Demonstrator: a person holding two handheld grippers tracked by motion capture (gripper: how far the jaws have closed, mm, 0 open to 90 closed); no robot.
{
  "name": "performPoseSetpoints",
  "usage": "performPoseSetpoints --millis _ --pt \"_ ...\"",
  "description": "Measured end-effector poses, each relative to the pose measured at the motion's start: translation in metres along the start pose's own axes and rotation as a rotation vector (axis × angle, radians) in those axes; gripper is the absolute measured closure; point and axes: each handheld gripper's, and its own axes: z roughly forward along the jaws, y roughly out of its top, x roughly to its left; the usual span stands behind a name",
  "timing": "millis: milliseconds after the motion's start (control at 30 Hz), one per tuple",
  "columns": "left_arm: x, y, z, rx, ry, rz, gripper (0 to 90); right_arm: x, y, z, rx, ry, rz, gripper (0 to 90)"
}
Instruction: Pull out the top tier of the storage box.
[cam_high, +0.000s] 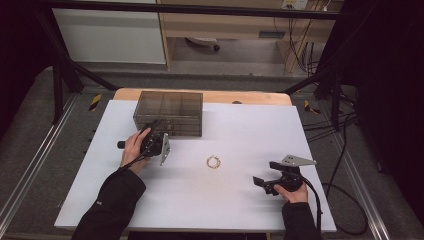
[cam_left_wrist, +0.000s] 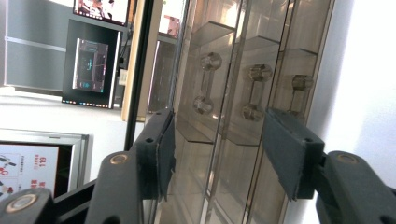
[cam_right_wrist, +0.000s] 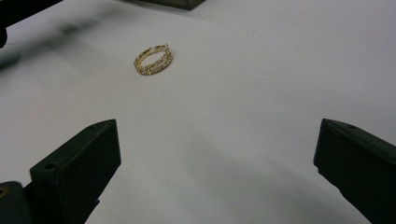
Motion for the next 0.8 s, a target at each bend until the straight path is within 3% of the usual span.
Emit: performPoseSetpoints --millis 800 --pt "-0.007 0.005 0.011 0.017 0.072 0.108 61.4 0.000 0.000 0.000 -0.003 0.000 0.001 1.3"
